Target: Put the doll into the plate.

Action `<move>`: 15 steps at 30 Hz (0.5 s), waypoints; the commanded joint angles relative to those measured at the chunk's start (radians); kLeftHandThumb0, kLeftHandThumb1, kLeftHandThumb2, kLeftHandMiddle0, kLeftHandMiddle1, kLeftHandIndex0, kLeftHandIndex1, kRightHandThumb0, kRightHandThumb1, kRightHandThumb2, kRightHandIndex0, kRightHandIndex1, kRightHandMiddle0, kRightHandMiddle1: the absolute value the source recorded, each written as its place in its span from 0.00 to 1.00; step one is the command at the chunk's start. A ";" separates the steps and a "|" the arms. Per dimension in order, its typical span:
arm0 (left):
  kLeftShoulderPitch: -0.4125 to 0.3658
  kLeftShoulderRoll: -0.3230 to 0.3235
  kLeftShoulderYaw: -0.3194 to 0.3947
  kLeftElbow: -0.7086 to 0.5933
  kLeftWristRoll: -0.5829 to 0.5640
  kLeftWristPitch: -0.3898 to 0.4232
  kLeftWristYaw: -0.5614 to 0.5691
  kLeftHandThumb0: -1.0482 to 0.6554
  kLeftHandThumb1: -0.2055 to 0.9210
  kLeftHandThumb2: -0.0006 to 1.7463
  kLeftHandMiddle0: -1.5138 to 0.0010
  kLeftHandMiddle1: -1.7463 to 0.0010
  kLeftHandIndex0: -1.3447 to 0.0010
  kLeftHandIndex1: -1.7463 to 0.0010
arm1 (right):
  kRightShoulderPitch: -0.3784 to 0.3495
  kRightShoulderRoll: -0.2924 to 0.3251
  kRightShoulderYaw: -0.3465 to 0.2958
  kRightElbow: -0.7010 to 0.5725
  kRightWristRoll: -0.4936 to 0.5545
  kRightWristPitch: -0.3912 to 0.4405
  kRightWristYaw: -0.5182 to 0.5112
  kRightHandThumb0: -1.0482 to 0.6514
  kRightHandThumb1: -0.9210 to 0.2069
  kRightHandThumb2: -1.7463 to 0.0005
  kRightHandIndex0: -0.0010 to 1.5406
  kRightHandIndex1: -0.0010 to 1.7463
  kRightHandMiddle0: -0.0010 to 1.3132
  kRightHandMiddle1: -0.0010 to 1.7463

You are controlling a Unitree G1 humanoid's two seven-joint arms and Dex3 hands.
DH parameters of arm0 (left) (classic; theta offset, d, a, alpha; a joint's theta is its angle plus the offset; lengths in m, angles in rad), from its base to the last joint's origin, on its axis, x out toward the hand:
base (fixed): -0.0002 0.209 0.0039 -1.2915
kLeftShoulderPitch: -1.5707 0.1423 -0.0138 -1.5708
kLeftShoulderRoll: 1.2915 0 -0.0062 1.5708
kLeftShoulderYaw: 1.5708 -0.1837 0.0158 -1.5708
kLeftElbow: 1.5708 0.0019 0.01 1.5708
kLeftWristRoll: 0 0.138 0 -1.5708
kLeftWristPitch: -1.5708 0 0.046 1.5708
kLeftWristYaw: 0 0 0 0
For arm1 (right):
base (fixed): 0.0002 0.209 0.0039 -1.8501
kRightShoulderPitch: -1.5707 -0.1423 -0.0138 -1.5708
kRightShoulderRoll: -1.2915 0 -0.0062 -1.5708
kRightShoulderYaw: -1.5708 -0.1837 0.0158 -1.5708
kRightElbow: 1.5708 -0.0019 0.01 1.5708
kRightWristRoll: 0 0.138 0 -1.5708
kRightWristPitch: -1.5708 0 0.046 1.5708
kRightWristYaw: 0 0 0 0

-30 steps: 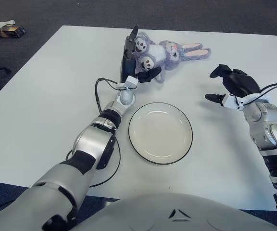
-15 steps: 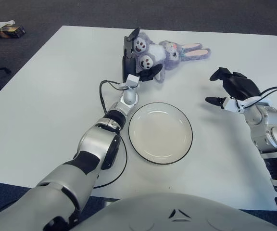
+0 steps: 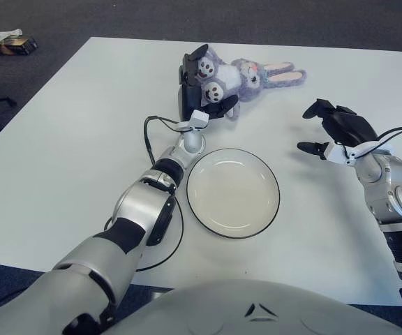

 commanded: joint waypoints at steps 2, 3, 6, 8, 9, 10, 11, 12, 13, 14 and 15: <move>-0.045 0.024 -0.056 0.006 0.087 0.023 0.129 0.39 0.35 0.59 1.00 0.17 1.00 0.13 | 0.011 -0.019 -0.013 -0.019 0.014 -0.019 0.011 0.22 0.06 0.65 0.10 0.63 0.00 0.68; -0.048 0.027 -0.068 0.007 0.105 0.032 0.158 0.41 0.35 0.61 1.00 0.11 1.00 0.09 | 0.013 -0.021 -0.014 -0.021 0.016 -0.025 0.012 0.22 0.06 0.65 0.10 0.63 0.00 0.68; -0.057 0.031 -0.096 0.013 0.144 0.058 0.228 0.45 0.36 0.63 1.00 0.04 0.96 0.03 | 0.018 -0.025 -0.017 -0.025 0.022 -0.039 0.016 0.22 0.06 0.65 0.10 0.65 0.00 0.69; -0.063 0.032 -0.109 0.017 0.160 0.070 0.263 0.46 0.37 0.64 1.00 0.02 0.93 0.01 | 0.019 -0.025 -0.019 -0.026 0.026 -0.046 0.017 0.22 0.05 0.65 0.10 0.65 0.00 0.69; -0.066 0.032 -0.116 0.018 0.169 0.078 0.283 0.47 0.38 0.64 0.99 0.02 0.92 0.01 | 0.022 -0.025 -0.022 -0.028 0.029 -0.051 0.016 0.22 0.05 0.66 0.10 0.65 0.00 0.69; -0.069 0.032 -0.122 0.019 0.176 0.083 0.299 0.52 0.44 0.65 0.90 0.02 0.82 0.01 | 0.025 -0.026 -0.023 -0.030 0.032 -0.055 0.015 0.22 0.05 0.66 0.11 0.65 0.00 0.69; -0.072 0.032 -0.128 0.021 0.183 0.090 0.316 0.55 0.48 0.66 0.84 0.03 0.76 0.00 | 0.027 -0.027 -0.025 -0.030 0.036 -0.063 0.012 0.22 0.05 0.66 0.11 0.65 0.00 0.69; -0.074 0.032 -0.133 0.022 0.188 0.096 0.330 0.57 0.48 0.68 0.81 0.03 0.73 0.00 | 0.030 -0.029 -0.026 -0.030 0.039 -0.072 0.010 0.22 0.05 0.66 0.11 0.65 0.00 0.69; -0.076 0.032 -0.137 0.024 0.191 0.099 0.340 0.58 0.48 0.70 0.76 0.03 0.69 0.00 | 0.032 -0.031 -0.027 -0.030 0.042 -0.078 0.009 0.22 0.05 0.66 0.11 0.65 0.00 0.69; -0.077 0.033 -0.141 0.026 0.193 0.102 0.348 0.59 0.48 0.71 0.74 0.03 0.66 0.00 | 0.033 -0.031 -0.028 -0.030 0.043 -0.083 0.008 0.22 0.05 0.66 0.11 0.65 0.00 0.69; -0.078 0.033 -0.145 0.027 0.194 0.103 0.353 0.60 0.48 0.72 0.73 0.03 0.65 0.00 | 0.034 -0.031 -0.029 -0.030 0.043 -0.085 0.009 0.23 0.05 0.66 0.11 0.65 0.00 0.69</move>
